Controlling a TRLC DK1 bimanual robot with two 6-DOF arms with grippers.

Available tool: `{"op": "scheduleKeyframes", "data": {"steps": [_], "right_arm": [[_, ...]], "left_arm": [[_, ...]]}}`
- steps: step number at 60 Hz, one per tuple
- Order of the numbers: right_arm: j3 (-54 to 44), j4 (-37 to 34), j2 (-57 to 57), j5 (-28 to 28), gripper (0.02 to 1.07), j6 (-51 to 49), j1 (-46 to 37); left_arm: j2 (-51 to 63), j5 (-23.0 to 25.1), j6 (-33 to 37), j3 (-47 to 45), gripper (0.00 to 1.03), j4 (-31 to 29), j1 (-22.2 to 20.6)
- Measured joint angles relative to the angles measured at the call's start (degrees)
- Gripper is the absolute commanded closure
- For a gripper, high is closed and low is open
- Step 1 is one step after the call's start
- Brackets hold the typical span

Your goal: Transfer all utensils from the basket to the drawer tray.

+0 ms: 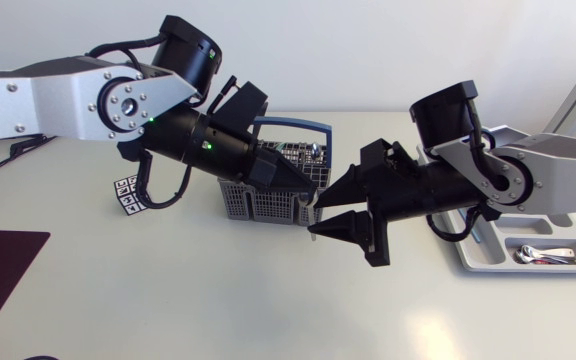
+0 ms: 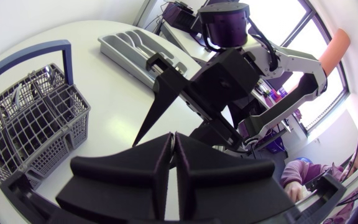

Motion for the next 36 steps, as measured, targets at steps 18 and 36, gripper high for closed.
{"op": "scheduleKeyframes", "data": {"steps": [18,36], "right_arm": [[0.1,0.0,0.0,-0.9,0.89,0.4,0.4],[0.1,0.0,0.0,-1.0,1.01,1.1,1.1]], "left_arm": [[0.0,0.2,0.0,0.0,0.98,-0.4,0.0],[-0.5,0.2,0.0,-0.4,0.86,-0.8,-0.4]]}}
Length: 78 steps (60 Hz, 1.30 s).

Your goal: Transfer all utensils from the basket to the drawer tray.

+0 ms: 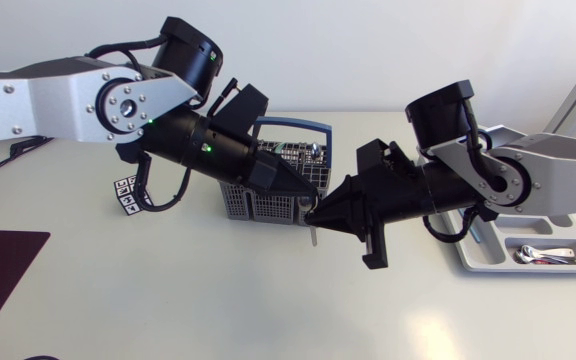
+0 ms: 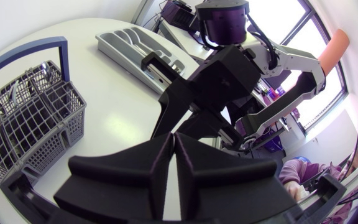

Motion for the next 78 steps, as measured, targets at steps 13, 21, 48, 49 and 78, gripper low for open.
{"op": "scheduleKeyframes", "data": {"steps": [13,21,48,49,78], "right_arm": [[0.0,-0.5,0.0,-0.2,1.01,0.0,0.4],[0.0,-3.1,0.0,0.0,1.01,-0.2,0.2],[0.0,-16.9,-0.6,3.8,1.01,-18.6,-23.8],[0.0,-17.0,-0.6,4.2,1.01,-19.6,-25.1],[-0.1,-7.8,9.0,15.4,1.01,-49.1,-59.4]], "left_arm": [[-1.0,0.0,0.0,0.0,0.45,0.0,0.0],[-1.9,0.0,-0.1,0.7,0.28,0.0,0.3],[-2.8,-15.2,-3.1,4.0,0.23,2.1,6.2],[-2.8,-15.8,-3.1,4.0,0.23,2.2,6.3],[-2.8,-23.9,-1.6,1.3,0.23,2.8,9.5]]}}
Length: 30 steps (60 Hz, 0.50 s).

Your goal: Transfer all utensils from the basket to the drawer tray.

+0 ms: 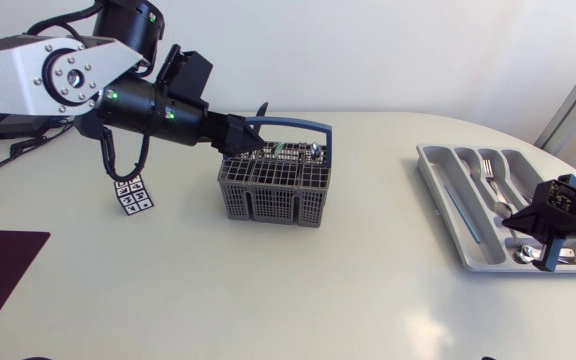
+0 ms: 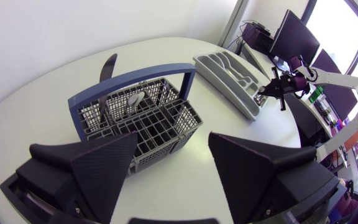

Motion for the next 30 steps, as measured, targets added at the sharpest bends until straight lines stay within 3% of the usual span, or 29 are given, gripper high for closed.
{"op": "scheduleKeyframes", "data": {"steps": [14,30], "right_arm": [[0.0,8.3,7.0,3.1,1.01,-7.6,-7.9],[0.1,12.7,9.9,7.0,1.01,-10.3,-10.1]], "left_arm": [[0.3,-1.9,0.2,-0.7,0.23,0.2,0.0],[1.1,-3.2,0.2,-1.9,0.23,0.2,0.0]]}}
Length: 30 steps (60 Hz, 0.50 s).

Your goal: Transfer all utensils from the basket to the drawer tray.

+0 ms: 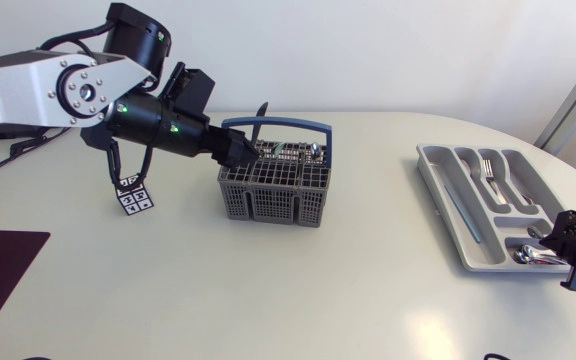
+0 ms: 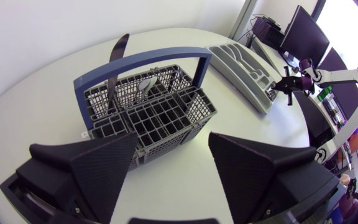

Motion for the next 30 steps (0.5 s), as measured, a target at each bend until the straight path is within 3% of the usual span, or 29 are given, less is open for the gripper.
{"op": "scheduleKeyframes", "data": {"steps": [7,10,14,22,30], "right_arm": [[0.0,3.8,1.5,2.3,0.98,0.0,0.0],[0.0,4.8,2.2,2.8,0.85,0.0,-0.3],[0.0,5.2,2.5,3.0,0.58,0.0,-0.7],[0.0,5.3,2.5,3.8,0.23,-1.3,-1.9],[-0.2,4.6,0.0,3.7,0.19,-1.4,-2.4]], "left_arm": [[0.0,-0.2,0.0,-0.6,0.23,0.1,0.0],[0.0,-0.8,0.3,-1.0,0.23,0.1,0.0],[0.0,-1.2,0.4,-1.8,0.23,0.1,0.5],[0.0,-1.7,1.0,-3.6,0.23,0.2,2.8],[-0.3,-2.2,1.5,-5.0,0.23,0.2,4.9]]}}
